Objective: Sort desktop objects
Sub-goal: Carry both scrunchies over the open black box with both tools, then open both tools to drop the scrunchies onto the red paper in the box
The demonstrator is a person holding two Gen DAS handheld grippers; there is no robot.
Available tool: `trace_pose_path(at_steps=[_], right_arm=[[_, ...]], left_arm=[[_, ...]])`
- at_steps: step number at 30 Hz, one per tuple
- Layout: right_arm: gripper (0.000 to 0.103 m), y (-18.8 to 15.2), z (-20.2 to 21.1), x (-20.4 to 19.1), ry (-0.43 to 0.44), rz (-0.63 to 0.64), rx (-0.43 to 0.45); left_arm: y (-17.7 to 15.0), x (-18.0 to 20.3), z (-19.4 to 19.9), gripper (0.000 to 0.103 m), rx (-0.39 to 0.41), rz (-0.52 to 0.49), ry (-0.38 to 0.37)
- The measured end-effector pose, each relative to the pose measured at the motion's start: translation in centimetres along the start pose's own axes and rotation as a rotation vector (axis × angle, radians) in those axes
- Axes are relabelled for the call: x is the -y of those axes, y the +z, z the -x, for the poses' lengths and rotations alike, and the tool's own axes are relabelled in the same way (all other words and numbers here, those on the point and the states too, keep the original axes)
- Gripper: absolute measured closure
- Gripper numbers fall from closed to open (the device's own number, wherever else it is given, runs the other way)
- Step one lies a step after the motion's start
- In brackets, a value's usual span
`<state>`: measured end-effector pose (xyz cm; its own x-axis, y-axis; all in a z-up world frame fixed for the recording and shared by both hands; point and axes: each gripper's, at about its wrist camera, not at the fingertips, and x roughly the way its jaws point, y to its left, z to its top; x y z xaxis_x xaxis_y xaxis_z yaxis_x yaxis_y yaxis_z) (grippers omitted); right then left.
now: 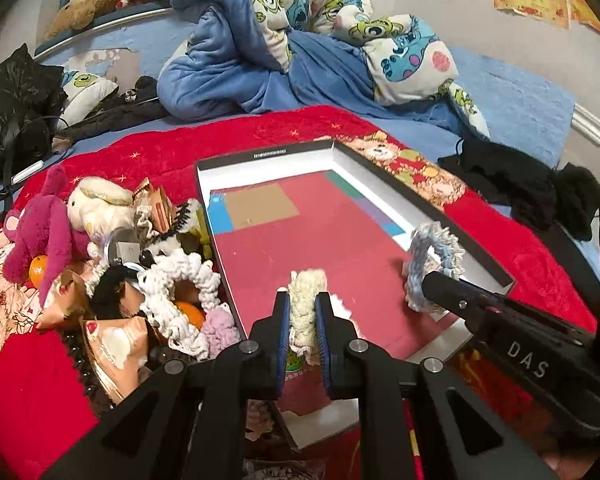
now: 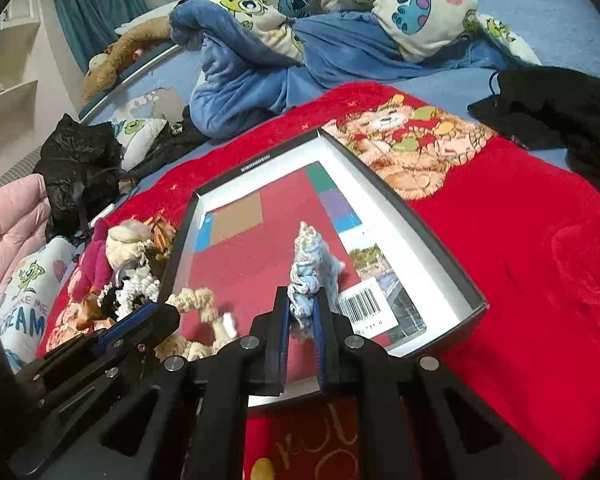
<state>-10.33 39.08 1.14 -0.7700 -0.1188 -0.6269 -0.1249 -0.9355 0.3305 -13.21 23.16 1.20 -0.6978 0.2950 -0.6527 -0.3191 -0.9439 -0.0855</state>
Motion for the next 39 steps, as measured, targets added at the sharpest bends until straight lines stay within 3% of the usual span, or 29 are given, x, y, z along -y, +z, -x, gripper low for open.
trace_pose_path(at_steps=[8, 16, 26, 30, 32, 35, 36, 38, 39], right_arm=[[0.091, -0.5, -0.4, 0.0, -0.003, 0.015, -0.013], [0.092, -0.8, -0.7, -1.0, -0.08, 0.102, -0.012], [0.092, -0.9, -0.7, -0.8, -0.065, 0.102, -0.01], [0.087, -0.8, -0.4, -0.6, -0.03, 0.095, -0.015], [0.073, -0.9, -0.1, -0.6, -0.029, 0.102, -0.01], [0.067, -0.9, 0.2, -0.7, -0.03, 0.107, -0.002], [0.066, -0.8, 0.3, -0.7, -0.026, 0.105, -0.003], [0.048, -0.8, 0.6, -0.6, -0.031, 0.106, 0.008], [0.043, -0.8, 0.8, -0.6, -0.038, 0.111, 0.015]], left_arm=[[-0.7, 0.7, -1.0, 0.09, -0.023, -0.02, 0.005], [-1.1, 1.0, -1.3, 0.09, -0.029, -0.031, 0.023], [-1.2, 1.4, -1.2, 0.088, -0.02, -0.053, 0.045], [-1.1, 1.5, -1.0, 0.067, -0.009, -0.052, 0.048], [-1.0, 1.7, -0.8, 0.059, -0.003, -0.062, 0.055], [-1.0, 2.1, -0.4, 0.045, 0.003, -0.073, 0.062], [-0.9, 2.2, -0.2, 0.038, 0.006, -0.073, 0.054], [-0.9, 2.5, 0.2, 0.019, 0.015, -0.086, 0.041], [-0.8, 2.6, 0.3, 0.0, 0.016, -0.092, 0.049]])
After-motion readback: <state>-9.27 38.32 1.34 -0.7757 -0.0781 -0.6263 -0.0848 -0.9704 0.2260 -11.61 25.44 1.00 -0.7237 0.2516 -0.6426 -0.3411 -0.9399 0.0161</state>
